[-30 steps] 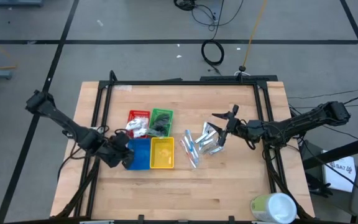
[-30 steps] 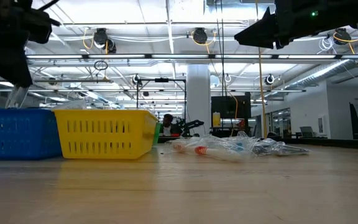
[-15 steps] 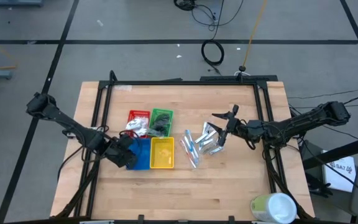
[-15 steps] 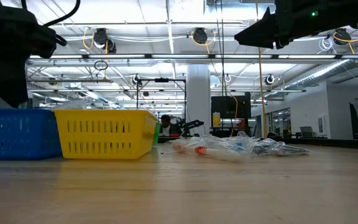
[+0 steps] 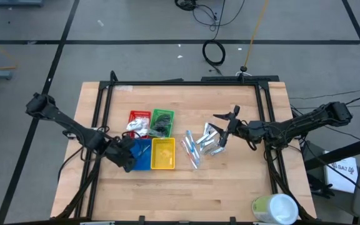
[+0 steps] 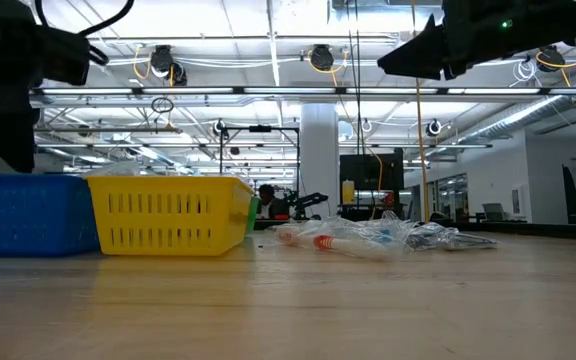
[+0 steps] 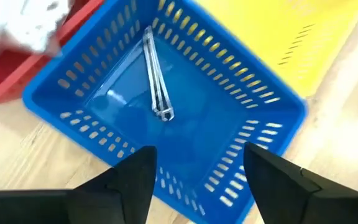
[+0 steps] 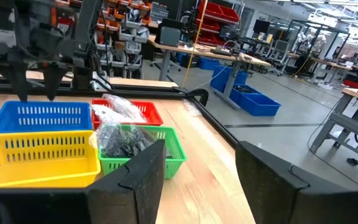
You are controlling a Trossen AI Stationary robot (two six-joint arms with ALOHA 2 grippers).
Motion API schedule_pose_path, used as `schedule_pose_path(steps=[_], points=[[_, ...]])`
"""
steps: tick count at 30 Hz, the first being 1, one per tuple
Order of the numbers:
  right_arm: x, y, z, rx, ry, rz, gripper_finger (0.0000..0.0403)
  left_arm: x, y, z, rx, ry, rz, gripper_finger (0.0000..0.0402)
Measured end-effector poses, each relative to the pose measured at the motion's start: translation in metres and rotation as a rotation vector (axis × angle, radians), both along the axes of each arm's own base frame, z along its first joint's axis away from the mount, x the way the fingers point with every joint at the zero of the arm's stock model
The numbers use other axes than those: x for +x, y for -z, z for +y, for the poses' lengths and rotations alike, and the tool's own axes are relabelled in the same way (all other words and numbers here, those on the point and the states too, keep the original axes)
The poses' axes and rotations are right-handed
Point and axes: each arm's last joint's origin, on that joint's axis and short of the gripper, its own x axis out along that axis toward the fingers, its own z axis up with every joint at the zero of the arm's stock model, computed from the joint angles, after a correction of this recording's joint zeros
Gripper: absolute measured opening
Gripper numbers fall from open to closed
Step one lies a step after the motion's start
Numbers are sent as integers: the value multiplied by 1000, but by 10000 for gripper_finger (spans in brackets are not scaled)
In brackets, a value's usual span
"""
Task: Pick & Place Travel size toiletries
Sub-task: Put the silver nail cutter into the blue bin
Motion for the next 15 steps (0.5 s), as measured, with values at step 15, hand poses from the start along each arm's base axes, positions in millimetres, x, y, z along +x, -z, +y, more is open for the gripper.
schedule_pose_path(steps=[15], points=[[-10,45,0,336,51,303,189,1,-71,12,471,280,-673,244]])
